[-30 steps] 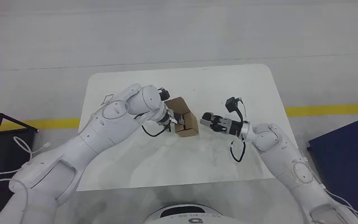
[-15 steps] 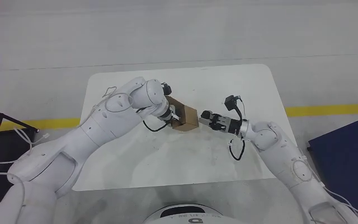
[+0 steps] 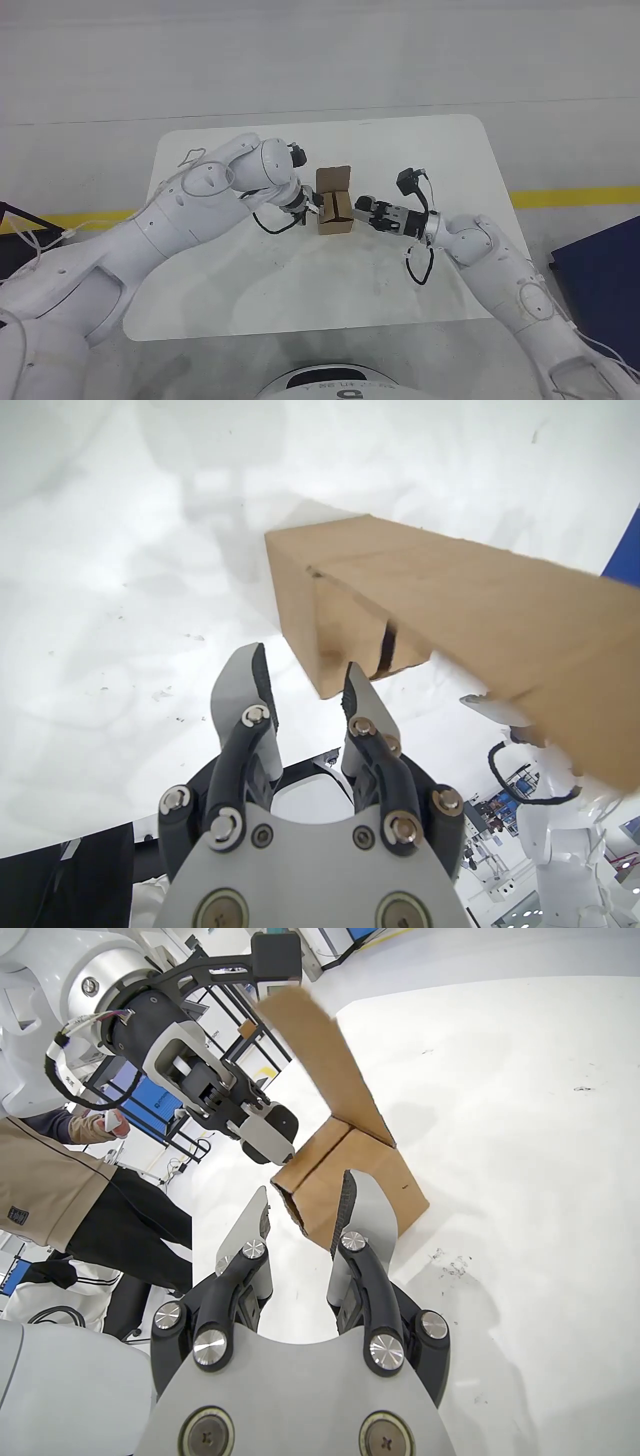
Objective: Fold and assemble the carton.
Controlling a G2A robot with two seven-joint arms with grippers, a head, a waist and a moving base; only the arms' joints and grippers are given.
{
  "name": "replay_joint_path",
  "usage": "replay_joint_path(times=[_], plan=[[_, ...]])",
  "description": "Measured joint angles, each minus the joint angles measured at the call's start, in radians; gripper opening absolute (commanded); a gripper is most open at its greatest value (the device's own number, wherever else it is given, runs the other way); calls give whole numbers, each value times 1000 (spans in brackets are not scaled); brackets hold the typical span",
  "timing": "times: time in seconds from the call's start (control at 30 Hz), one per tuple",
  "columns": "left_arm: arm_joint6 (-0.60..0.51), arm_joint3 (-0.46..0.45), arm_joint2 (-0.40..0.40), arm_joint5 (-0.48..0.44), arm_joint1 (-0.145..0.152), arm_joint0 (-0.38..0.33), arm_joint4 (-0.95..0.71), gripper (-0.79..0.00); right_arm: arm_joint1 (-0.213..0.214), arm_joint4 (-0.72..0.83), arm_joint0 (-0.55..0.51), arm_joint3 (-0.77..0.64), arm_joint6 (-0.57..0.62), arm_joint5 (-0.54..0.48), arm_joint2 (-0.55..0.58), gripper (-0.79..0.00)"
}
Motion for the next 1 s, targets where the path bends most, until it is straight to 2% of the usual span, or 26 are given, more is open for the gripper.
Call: replay_joint_path(times=[0.07,0.3,0.37,0.5,0.6,0.83,1.0], plan=[[4,-9,8,4,7,-4,-8,-610,-1,0,2,1,-1,-1,-2,-462],[29,-34,28,29,28,-11,-30,-542,-3,-3,7,5,-3,-3,-10,-462],[44,-46,26,44,34,-11,-38,-517,-3,-3,9,6,-2,-6,-12,-459],[82,-55,7,82,44,1,-55,-394,-4,-5,13,8,-3,-10,-15,-465],[104,-53,-16,77,47,18,-74,-397,-4,-8,12,7,-4,-11,-14,-468],[111,0,-8,51,22,18,-71,-413,0,-12,2,1,-5,-11,-3,-468],[87,56,26,28,-20,-4,-61,-446,6,-15,-14,-8,-8,-11,12,-471]])
